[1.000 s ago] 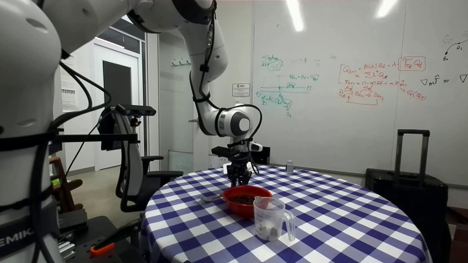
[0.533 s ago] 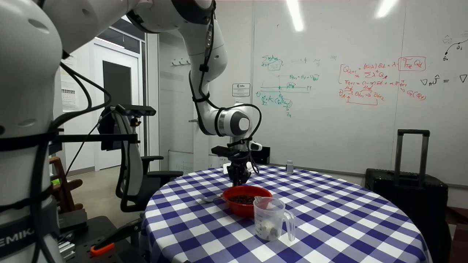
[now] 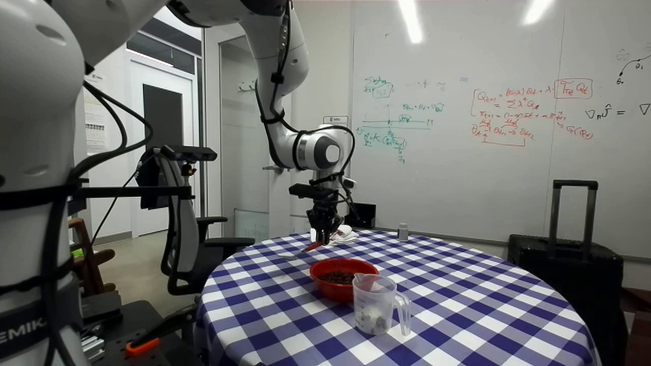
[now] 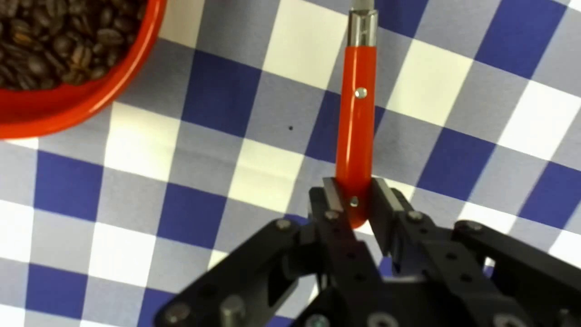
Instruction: Use the orange spoon to put some of the contents of the orange bowl into the clear jug
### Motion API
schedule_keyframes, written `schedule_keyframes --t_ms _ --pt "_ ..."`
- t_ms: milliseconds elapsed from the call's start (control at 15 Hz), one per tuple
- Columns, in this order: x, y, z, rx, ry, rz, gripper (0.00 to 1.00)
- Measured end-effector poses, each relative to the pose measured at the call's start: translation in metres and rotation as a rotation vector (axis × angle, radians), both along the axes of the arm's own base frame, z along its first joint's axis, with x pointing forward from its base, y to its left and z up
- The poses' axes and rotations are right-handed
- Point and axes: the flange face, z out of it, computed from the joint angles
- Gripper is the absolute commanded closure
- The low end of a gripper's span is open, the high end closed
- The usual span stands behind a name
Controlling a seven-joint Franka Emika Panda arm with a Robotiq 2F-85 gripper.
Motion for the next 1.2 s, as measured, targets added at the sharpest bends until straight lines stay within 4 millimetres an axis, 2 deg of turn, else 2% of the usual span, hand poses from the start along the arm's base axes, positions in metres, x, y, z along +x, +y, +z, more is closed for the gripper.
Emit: schedule_keyframes --t_ms 200,333,467,600,800,1200 --pt "0.003 0.009 0.045 0.030 -0.063 0.113 0.95" --pt "0.002 0.008 0.074 0.037 -0.118 0.213 0.95" --pt "-0.001 -0.002 0.098 0.030 -0.163 0.293 0.95" --pt "-0.004 -0.020 0.115 0.017 -0.204 0.318 0.95" --pt "-0.012 -0.055 0.123 -0.002 -0.269 0.275 0.95" --pt "-0.044 -0.119 0.106 -0.040 -0.393 0.074 0.95"
